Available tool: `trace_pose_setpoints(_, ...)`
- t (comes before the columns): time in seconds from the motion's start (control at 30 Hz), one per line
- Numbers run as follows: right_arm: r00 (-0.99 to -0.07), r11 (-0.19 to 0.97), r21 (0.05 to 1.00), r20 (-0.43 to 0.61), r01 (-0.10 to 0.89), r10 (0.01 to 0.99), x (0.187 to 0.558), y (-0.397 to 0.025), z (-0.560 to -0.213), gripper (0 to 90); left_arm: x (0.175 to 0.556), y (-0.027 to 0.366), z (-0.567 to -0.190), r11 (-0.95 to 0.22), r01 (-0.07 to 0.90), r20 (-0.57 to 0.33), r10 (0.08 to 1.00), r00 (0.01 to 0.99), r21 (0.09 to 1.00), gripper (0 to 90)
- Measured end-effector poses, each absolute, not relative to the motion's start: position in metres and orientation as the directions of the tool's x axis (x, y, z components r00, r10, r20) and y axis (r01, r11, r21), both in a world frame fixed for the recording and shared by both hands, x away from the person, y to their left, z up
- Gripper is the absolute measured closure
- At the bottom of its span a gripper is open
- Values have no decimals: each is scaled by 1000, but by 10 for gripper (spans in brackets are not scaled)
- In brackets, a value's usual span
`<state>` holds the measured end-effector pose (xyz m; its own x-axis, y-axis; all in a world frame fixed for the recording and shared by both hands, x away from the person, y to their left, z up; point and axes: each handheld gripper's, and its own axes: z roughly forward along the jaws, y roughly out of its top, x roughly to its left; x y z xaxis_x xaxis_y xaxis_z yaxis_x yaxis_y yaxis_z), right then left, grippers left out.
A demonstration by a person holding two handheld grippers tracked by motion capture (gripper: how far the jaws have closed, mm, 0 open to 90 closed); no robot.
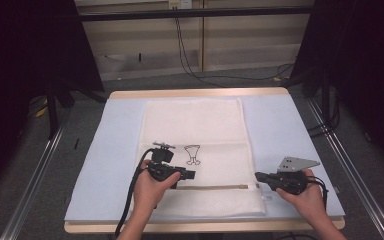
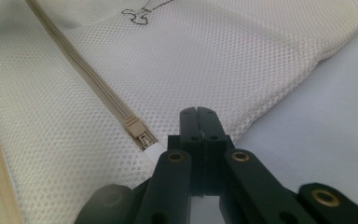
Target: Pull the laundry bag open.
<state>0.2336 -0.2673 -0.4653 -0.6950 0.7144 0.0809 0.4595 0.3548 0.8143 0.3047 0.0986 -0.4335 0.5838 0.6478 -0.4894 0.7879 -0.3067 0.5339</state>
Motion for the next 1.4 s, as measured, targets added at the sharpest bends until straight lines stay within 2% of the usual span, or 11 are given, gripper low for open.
trace_pose_setpoints(0.4, -710, 376, 808, 71, 453, 701, 229, -264, -468, 900, 303, 58, -438, -367, 783, -540, 574, 616, 503, 526)
trace_pose_setpoints(0.63, -710, 374, 808, 77, 456, 700, 228, -265, -469, 900, 302, 40, -437, -369, 781, -547, 563, 619, 504, 523)
trace_pose_setpoints(0.77, -712, 378, 806, 75, 455, 698, 229, -265, -469, 900, 302, 27, -440, -371, 790, -582, 536, 611, 487, 529)
trace_pose_setpoints(1.4, -727, 406, 790, 71, 459, 683, 228, -261, -474, 900, 299, -7, -454, -416, 806, -590, 550, 591, 420, 602)
